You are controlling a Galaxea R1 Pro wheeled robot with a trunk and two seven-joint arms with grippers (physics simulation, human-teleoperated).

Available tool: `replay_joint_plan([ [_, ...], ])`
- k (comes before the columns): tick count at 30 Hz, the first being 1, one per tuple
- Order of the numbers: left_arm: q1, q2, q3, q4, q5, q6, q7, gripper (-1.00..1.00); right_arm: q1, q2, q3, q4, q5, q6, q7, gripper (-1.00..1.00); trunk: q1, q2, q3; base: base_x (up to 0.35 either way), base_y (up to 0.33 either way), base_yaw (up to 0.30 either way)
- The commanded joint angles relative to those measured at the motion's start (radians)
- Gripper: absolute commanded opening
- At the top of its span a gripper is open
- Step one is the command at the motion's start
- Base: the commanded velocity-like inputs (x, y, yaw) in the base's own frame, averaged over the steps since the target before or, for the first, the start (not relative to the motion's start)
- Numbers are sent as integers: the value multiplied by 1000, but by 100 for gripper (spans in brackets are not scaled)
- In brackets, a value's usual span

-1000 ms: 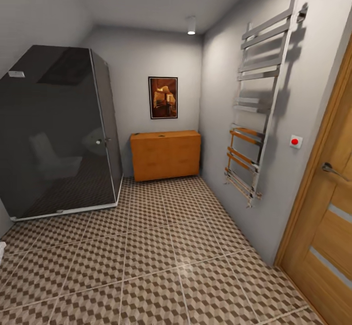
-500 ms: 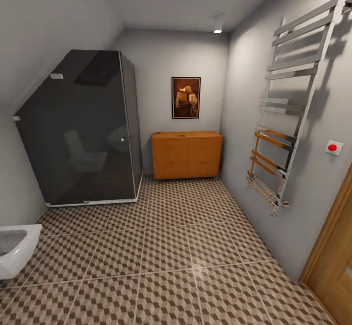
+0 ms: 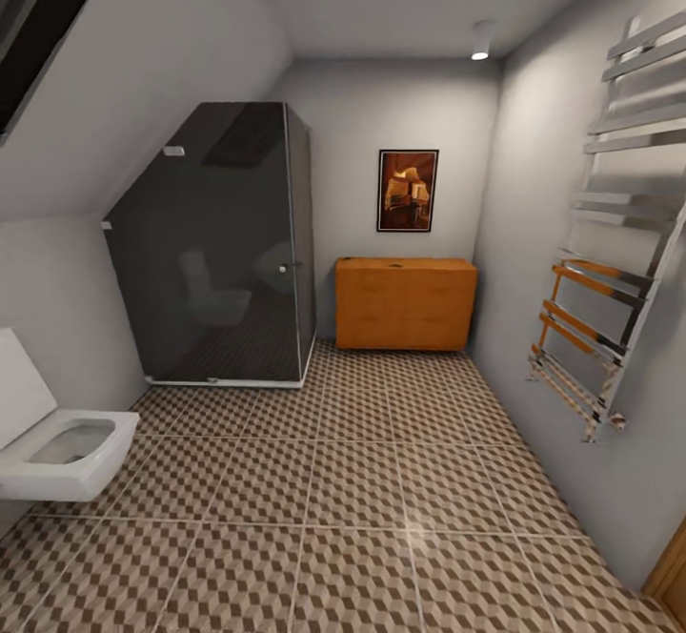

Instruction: Take the four mousetraps from the cabinet in the bathroom and place them on the bathroom floor. Make sure all four end up on the same floor surface, and ensure that at least two of them are either under or directly next to the same bathroom sink.

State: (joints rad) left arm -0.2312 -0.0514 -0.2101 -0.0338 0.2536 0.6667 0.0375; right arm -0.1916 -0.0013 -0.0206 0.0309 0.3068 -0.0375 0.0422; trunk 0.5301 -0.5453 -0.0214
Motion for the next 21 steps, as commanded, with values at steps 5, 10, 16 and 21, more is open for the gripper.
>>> replay_joint_plan([
  [5,0,1,-7,-3,11,-53,4,100,-2,0,-2,3,5,-4,1,100,0,-2,-2,0,0,290],
  [10,0,1,-7,-2,13,-123,4,100,-2,0,-2,3,5,-4,1,100,0,-2,-2,0,0,290],
  [16,0,1,-8,-2,14,-135,5,100,-2,0,-2,3,5,-4,1,100,0,-2,-2,0,0,290],
  [21,0,1,-9,-2,15,-132,5,100,-2,0,-2,3,5,-4,1,100,0,-2,-2,0,0,290],
])
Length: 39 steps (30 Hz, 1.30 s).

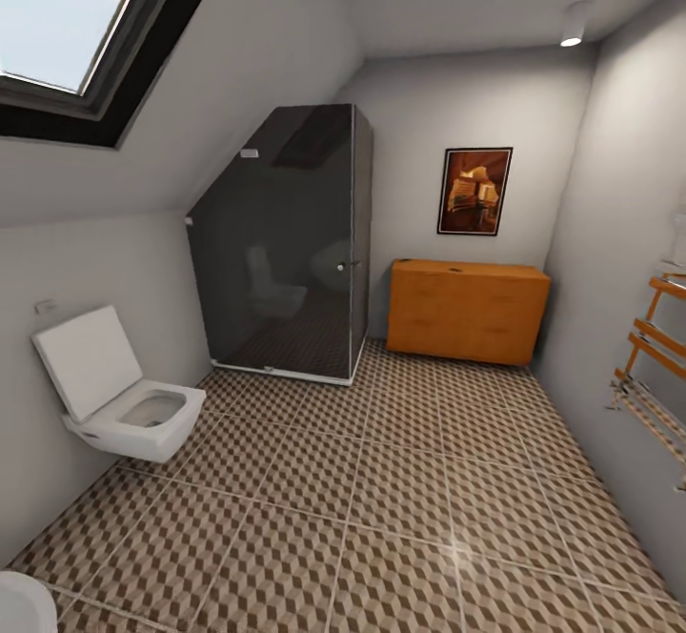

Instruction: Take the four mousetraps from the cabinet in the bathroom and place them on the bathroom floor. Make sure all four end up on the same floor surface, and ensure that at least two of them are either under or directly next to the same bathroom sink.

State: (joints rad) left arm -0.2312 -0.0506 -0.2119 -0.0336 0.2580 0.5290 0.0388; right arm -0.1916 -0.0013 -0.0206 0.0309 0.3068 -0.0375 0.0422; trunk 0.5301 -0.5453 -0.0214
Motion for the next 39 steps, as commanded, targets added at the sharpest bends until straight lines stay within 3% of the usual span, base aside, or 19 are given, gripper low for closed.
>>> replay_joint_plan([
  [1,0,0,-9,-1,10,9,4,100,-2,0,-2,3,5,-4,1,100,0,-2,-2,0,0,290],
  [19,0,0,-9,4,10,17,4,100,-2,-1,-4,3,2,-4,1,100,0,-2,-2,0,0,276],
  [29,0,-7,-14,-8,-6,7,16,100,-2,-2,-6,2,2,-23,1,100,0,-2,-2,0,0,31],
  [39,0,-10,-15,-129,-8,-2,14,100,-2,-2,-7,2,2,-24,1,100,0,-2,-2,0,0,0],
])
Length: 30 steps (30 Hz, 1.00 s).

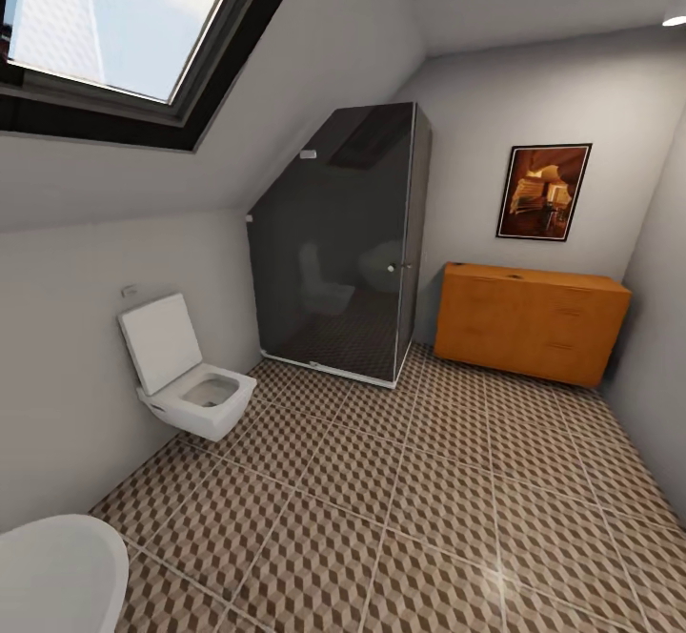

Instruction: Take the four mousetraps from the cabinet in the bathroom and place them on the bathroom floor. Make sure all four end up on the same floor surface, and ensure that at least two of them are either under or directly next to the same bathroom sink.

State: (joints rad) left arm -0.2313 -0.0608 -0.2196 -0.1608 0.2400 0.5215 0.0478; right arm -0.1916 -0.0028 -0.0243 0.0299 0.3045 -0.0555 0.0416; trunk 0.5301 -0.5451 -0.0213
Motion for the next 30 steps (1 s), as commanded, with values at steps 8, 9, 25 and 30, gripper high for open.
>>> replay_joint_plan([
  [8,0,5,-6,-83,10,5,-3,100,-2,-1,-2,3,5,-6,1,100,0,-2,-2,0,0,0],
  [9,0,5,-6,-87,11,5,-3,100,-2,-1,-2,3,5,-6,1,100,0,-2,-2,0,0,0],
  [25,0,4,-6,-127,13,65,-5,100,-2,-1,-5,2,3,-7,1,100,0,-2,-2,184,0,0],
  [30,0,6,-6,-123,15,82,-4,100,-2,0,-5,2,2,-6,1,100,0,-2,-2,321,0,0],
])
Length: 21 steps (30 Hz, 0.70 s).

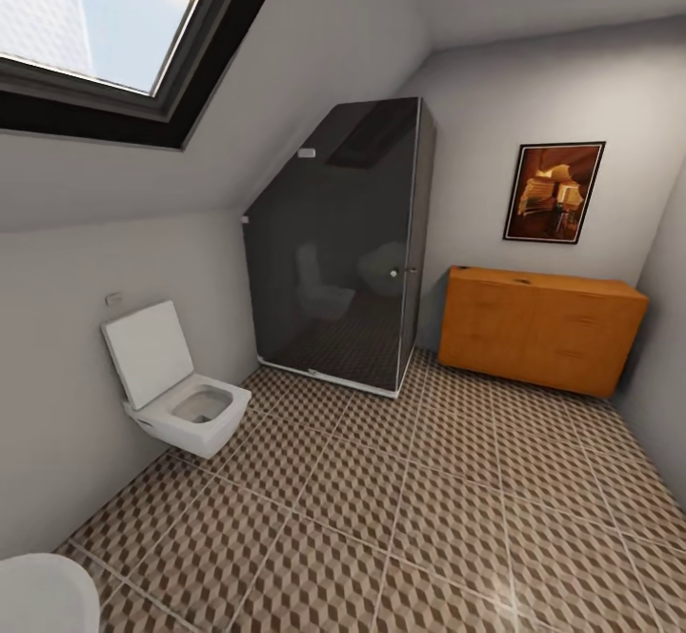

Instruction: Take the four mousetraps from the cabinet in the bathroom and place them on the bathroom floor. Make sure all four end up on the same floor surface, and ensure that at least two of them are either under or directly next to the same bathroom sink.

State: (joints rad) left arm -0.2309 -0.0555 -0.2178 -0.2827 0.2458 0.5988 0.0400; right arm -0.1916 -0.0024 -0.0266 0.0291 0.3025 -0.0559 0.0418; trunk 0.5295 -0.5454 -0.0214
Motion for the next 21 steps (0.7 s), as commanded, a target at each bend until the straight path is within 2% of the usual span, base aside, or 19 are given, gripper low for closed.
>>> replay_joint_plan([
  [1,-1,1,-8,0,11,7,4,100,-2,0,-4,3,4,-6,1,100,1,-2,-2,322,0,0],
  [12,-1,1,-8,6,13,10,5,100,-2,0,-4,3,4,-4,1,100,1,-2,-2,314,0,0],
  [18,-1,-1,-10,7,9,8,8,100,-2,1,-8,3,-5,-3,0,100,1,-2,-2,121,0,-82],
  [21,-1,-1,-10,7,8,8,10,100,-2,0,-9,3,-34,-1,1,100,1,-2,-2,32,0,-228],
])
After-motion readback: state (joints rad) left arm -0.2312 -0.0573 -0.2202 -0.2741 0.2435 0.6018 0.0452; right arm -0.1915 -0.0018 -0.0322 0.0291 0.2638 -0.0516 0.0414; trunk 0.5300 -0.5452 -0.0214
